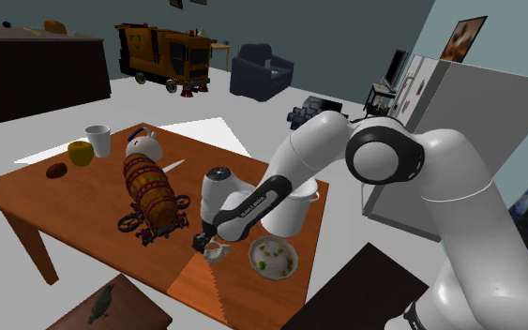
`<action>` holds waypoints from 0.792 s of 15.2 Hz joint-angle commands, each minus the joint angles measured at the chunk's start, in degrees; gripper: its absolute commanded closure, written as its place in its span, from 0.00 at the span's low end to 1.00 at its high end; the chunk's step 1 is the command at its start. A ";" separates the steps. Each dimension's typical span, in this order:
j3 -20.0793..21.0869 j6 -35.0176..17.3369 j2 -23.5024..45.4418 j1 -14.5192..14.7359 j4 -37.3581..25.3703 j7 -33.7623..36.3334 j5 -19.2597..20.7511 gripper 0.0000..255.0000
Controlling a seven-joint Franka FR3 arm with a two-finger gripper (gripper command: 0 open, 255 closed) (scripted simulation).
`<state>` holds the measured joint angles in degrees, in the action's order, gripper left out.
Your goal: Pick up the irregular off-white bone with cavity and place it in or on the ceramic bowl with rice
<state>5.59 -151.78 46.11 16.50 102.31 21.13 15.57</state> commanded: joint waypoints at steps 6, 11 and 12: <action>-14.69 -9.48 -1.97 16.68 8.42 -1.95 22.29 0.00; -15.22 -11.13 2.62 16.13 5.18 -1.75 22.43 0.00; -15.22 -11.13 2.62 16.13 5.18 -1.75 22.43 0.00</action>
<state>-9.53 -162.65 47.95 32.65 108.07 19.31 37.95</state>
